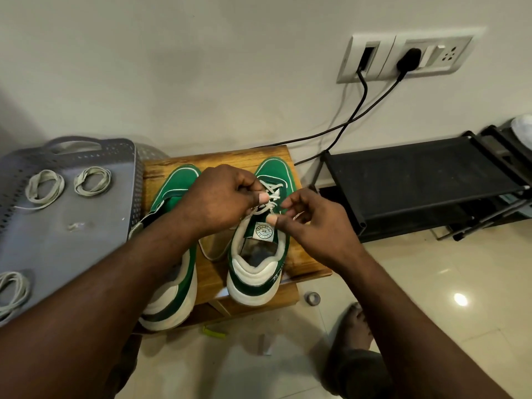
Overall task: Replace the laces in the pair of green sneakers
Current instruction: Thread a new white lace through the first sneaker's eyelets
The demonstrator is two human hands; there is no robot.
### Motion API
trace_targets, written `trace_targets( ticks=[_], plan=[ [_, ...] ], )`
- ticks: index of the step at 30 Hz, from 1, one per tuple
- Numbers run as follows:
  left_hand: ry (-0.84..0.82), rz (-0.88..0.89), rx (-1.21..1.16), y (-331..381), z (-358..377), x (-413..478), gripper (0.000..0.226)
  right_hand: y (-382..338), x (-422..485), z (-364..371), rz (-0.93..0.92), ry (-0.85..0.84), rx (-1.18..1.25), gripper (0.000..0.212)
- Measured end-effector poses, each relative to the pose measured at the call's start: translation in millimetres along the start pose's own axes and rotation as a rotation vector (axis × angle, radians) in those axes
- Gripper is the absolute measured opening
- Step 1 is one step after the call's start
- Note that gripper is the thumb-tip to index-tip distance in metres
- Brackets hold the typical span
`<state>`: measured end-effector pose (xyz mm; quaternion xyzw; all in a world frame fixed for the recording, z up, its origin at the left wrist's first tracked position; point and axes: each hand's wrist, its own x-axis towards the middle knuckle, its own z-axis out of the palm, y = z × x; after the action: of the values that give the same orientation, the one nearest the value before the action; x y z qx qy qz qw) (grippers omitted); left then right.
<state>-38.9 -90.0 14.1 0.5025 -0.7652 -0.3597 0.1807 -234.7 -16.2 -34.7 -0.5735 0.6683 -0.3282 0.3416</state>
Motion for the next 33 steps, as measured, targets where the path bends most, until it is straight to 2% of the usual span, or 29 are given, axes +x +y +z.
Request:
trace_targets(
  ticks=[2,6,9,14,19,27,30,33],
  plan=[
    [0.001,-0.012,0.016,-0.8,3.4,-1.6,0.007,1.7,-2.8,2.3,-0.026,-0.023,-0.126,0.035],
    [-0.015,0.011,0.216,0.1,11.9,-4.1,0.008,3.6,-1.3,0.3,0.032,0.070,0.020,0.015],
    [-0.016,0.009,0.254,1.6,15.6,-4.4,0.010,1.9,-1.0,0.4,0.034,0.088,0.033,0.001],
    [-0.008,-0.003,0.295,5.8,23.0,-6.1,0.013,6.4,4.1,-2.2,0.193,0.050,0.273,0.010],
    [0.041,-0.033,0.262,6.4,31.7,-6.8,0.014,6.5,4.1,-0.3,0.251,0.038,0.411,0.008],
    [0.139,-0.107,0.179,7.6,49.7,-10.4,0.013,7.4,2.7,3.6,0.202,0.038,0.366,0.006],
    [0.175,-0.148,0.218,9.1,55.6,-11.2,0.014,7.1,2.7,2.4,0.174,0.011,0.354,0.003],
    [0.186,-0.190,0.177,6.5,56.6,-10.0,0.015,6.9,3.7,3.8,0.165,0.013,0.352,0.012]
  ],
)
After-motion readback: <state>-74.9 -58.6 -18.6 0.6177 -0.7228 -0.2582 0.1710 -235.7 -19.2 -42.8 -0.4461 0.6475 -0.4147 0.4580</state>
